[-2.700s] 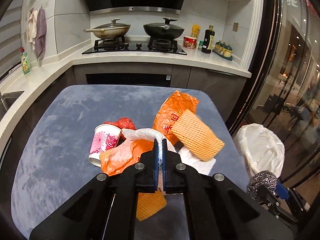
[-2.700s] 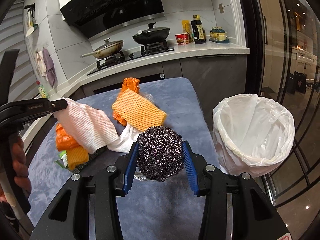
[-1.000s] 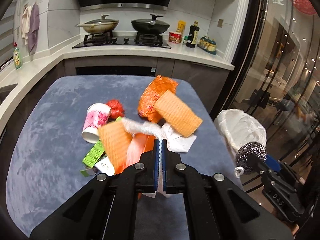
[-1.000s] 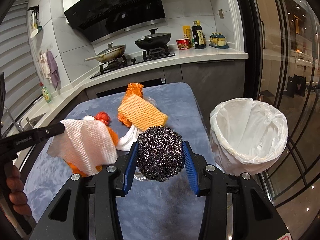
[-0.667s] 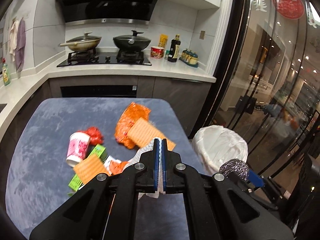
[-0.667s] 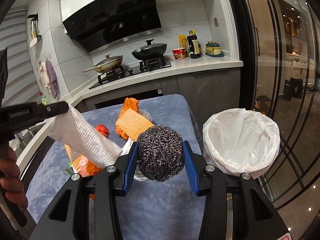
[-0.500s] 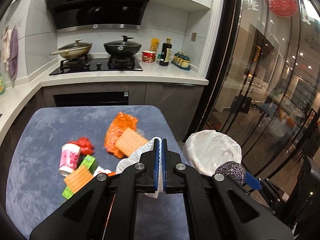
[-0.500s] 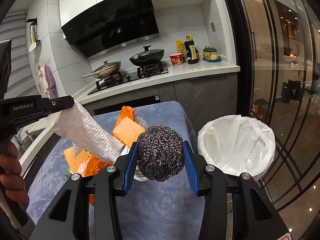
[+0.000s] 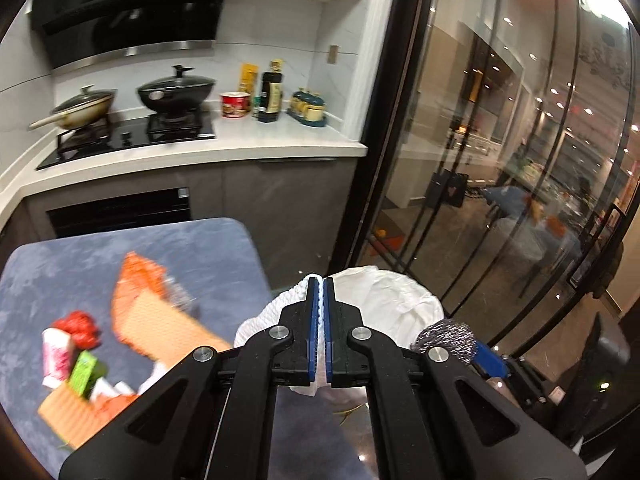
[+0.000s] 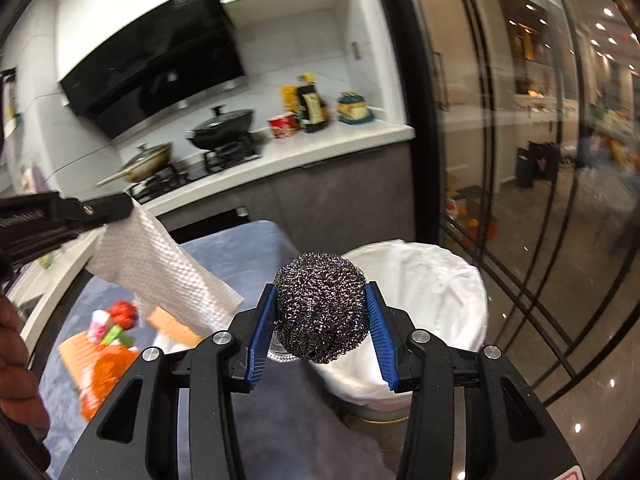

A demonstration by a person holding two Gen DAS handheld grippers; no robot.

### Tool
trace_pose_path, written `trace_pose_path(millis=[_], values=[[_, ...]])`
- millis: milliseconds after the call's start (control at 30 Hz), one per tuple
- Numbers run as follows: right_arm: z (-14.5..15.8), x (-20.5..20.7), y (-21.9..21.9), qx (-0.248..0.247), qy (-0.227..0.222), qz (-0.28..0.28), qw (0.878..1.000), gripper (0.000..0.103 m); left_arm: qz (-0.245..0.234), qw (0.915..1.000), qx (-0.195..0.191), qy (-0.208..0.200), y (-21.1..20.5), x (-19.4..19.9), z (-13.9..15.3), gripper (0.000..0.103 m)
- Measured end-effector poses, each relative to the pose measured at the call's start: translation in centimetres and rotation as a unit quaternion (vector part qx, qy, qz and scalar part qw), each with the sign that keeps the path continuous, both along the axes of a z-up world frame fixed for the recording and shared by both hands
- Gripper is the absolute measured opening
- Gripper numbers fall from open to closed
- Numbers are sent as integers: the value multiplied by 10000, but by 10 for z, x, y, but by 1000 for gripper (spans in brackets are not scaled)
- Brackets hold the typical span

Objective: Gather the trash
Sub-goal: 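Carry both tools over the white bin and open them to drop items, then move both open tools back over the trash pile on the table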

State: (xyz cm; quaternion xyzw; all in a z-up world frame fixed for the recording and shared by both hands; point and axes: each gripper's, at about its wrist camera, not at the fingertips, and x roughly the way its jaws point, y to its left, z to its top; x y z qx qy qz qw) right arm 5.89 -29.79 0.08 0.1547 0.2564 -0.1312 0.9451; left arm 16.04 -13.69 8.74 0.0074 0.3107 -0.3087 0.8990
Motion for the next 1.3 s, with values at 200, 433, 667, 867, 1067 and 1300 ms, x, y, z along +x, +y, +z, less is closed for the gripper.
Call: trace_pose_path(millis=[200,433,667,867,1067,1300], values=[[-24,16,-39,85,255,-349,9990,43,-360,9993,106,45,-54,16,-15,2],[-50,32,-75,299,469,-557,9969,43,-569,9972,370,301,-106,36,-49,2],[-65,42,-88,303,605,-599,9959,47,-616,9951,585,499,-130,48,-72,3],[-68,47,-92,317,582,-597,9960,48,-517,9957,588,491,-131,54,-74,34],[-56,44,-89,231,402,-622,9970,54,-395,9972,488,408,-120,50,-63,46],[-37,36,-73,177,216,-553,9981,59,-162,9989,360,240,-92,41,-45,67]])
